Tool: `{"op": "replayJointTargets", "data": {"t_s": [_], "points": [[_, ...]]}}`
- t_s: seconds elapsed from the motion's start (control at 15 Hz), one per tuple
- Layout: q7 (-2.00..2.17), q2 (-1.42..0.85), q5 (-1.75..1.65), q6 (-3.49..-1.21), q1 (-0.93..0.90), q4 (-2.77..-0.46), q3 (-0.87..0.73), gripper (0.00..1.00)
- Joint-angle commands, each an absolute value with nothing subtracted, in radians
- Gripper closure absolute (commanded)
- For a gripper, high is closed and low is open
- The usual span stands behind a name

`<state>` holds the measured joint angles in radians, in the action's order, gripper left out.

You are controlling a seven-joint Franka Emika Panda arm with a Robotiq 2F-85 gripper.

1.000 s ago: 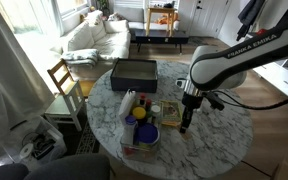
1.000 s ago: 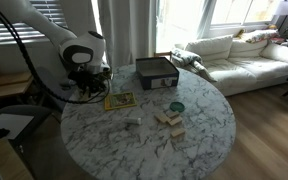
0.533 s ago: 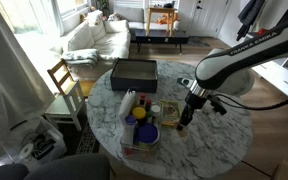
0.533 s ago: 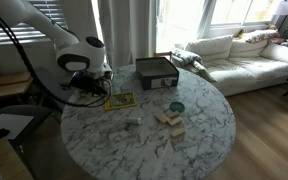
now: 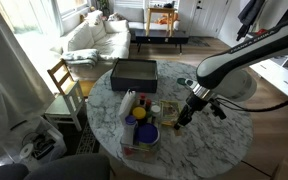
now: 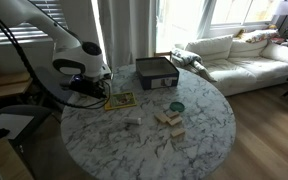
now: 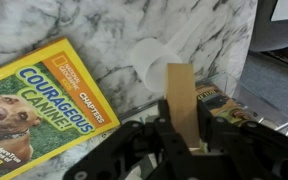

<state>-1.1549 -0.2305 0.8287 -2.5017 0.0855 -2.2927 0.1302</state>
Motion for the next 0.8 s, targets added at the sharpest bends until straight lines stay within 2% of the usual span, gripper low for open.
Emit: {"op": "replayJointTargets", "data": {"t_s": [0.0,0.73], "points": [[-1.243,-0.213,0.912,-2.552,0.082,-2.337,0.127,0.93],[-1.414,-0.225,1.100,-2.635,0.059,-2.362,0.124,0.93]]}}
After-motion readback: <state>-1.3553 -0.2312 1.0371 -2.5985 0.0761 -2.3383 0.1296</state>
